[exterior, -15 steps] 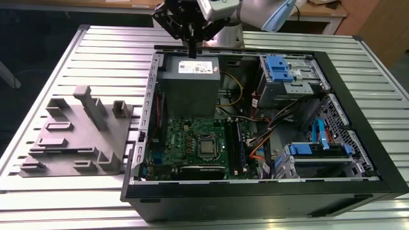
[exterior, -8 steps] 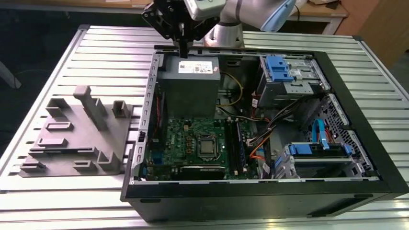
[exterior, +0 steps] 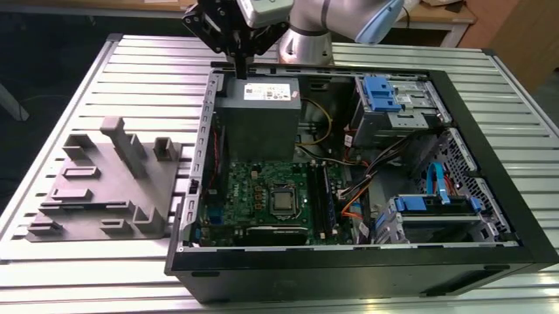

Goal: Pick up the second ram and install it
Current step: 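Reach for the second ram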

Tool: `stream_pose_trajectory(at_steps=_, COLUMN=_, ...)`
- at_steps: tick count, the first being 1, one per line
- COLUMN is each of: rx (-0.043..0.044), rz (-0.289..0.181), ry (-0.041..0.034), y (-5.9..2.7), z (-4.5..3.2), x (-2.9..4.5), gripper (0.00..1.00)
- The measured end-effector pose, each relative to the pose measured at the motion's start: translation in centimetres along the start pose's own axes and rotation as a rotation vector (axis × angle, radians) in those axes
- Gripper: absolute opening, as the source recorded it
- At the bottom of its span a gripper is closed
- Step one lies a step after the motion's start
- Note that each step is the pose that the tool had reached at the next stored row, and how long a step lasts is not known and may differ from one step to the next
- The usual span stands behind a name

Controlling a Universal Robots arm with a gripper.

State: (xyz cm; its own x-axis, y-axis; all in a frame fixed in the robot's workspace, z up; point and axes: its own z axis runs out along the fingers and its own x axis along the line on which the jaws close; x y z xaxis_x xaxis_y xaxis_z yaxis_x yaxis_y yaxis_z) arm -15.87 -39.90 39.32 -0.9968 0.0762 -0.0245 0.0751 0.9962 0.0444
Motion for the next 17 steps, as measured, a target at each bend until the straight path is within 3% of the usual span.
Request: stream_pose_trajectory(at_steps=17, rx=0.0001, rz=0.0, ry=0.0001, y=-0.19, z=-0.08, x=2.61, gripper=0.07)
